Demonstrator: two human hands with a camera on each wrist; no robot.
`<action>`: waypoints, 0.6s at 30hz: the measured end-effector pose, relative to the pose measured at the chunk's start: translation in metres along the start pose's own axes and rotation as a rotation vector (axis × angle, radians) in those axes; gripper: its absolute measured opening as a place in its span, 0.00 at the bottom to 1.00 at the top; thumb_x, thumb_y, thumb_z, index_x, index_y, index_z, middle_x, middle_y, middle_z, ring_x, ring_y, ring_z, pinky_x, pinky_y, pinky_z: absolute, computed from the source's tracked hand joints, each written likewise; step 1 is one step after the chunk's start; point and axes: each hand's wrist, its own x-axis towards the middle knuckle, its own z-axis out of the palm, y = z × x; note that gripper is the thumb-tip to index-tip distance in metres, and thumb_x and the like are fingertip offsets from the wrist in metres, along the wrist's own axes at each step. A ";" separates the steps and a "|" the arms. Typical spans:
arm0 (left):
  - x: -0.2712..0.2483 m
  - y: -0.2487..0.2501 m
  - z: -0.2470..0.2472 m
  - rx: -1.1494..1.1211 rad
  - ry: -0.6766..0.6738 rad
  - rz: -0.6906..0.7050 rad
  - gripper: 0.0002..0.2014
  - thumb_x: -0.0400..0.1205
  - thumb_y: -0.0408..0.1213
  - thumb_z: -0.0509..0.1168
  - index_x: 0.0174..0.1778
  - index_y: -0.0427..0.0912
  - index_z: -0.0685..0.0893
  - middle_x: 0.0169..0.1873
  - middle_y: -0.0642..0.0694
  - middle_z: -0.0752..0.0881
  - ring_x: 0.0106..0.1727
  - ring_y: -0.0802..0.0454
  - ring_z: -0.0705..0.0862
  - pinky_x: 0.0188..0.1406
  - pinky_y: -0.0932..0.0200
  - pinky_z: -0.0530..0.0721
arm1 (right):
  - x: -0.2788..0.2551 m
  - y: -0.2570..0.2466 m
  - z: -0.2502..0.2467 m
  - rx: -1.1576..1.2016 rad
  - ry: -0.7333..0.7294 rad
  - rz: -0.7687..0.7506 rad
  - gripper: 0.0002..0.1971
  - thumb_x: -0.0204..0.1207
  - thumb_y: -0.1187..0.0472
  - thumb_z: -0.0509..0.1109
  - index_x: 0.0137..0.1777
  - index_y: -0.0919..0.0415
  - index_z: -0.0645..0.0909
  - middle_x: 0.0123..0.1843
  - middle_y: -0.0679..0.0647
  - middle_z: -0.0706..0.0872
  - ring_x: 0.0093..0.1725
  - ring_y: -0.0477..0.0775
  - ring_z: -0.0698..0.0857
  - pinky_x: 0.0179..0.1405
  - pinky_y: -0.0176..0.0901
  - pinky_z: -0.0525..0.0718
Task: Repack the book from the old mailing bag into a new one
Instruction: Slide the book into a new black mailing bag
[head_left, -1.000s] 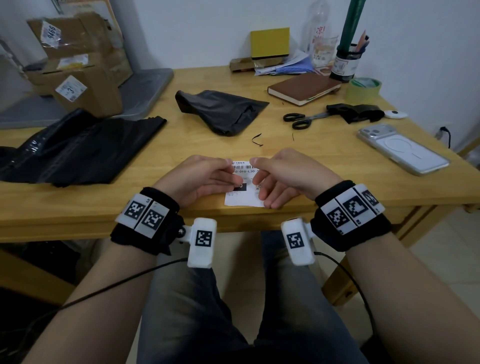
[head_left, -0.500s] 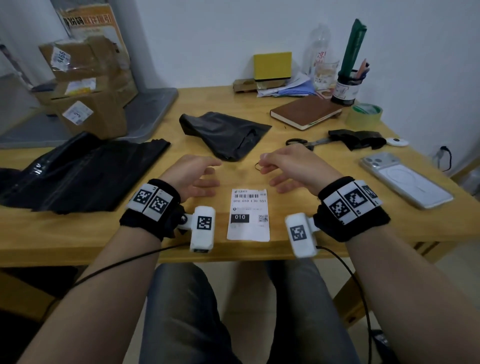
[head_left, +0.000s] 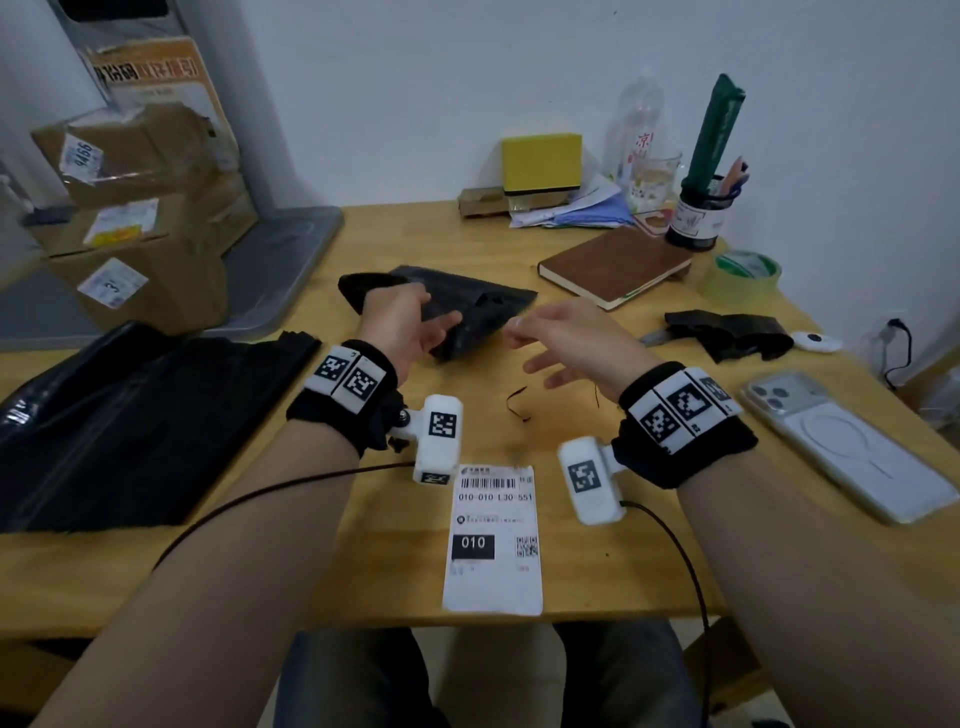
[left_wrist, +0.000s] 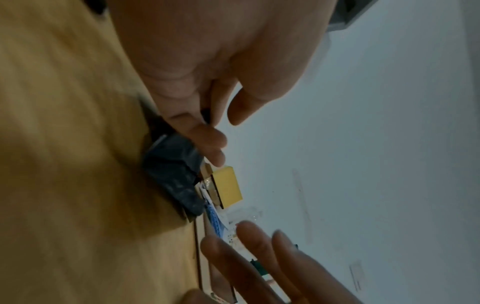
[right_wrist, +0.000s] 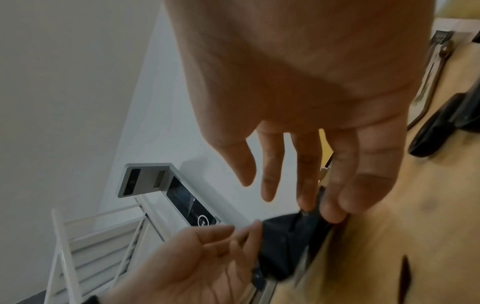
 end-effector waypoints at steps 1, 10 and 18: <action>0.001 0.005 0.003 -0.002 -0.023 0.053 0.17 0.88 0.31 0.59 0.74 0.38 0.75 0.69 0.40 0.78 0.46 0.44 0.93 0.30 0.61 0.87 | 0.003 -0.003 -0.001 0.031 0.012 -0.013 0.10 0.85 0.50 0.69 0.59 0.49 0.89 0.59 0.48 0.90 0.51 0.55 0.92 0.39 0.45 0.87; -0.011 0.033 0.052 -0.082 -0.325 0.282 0.11 0.84 0.29 0.66 0.61 0.33 0.86 0.55 0.37 0.91 0.58 0.45 0.90 0.61 0.49 0.87 | 0.018 -0.016 -0.029 0.697 0.092 -0.160 0.22 0.86 0.67 0.67 0.78 0.51 0.78 0.66 0.67 0.88 0.44 0.64 0.88 0.41 0.50 0.88; -0.015 0.014 0.125 0.040 -0.443 0.159 0.11 0.83 0.28 0.65 0.60 0.35 0.87 0.52 0.39 0.91 0.55 0.40 0.91 0.56 0.41 0.89 | 0.010 0.016 -0.085 0.799 0.502 -0.143 0.23 0.86 0.68 0.62 0.80 0.61 0.74 0.59 0.67 0.90 0.47 0.62 0.90 0.41 0.52 0.89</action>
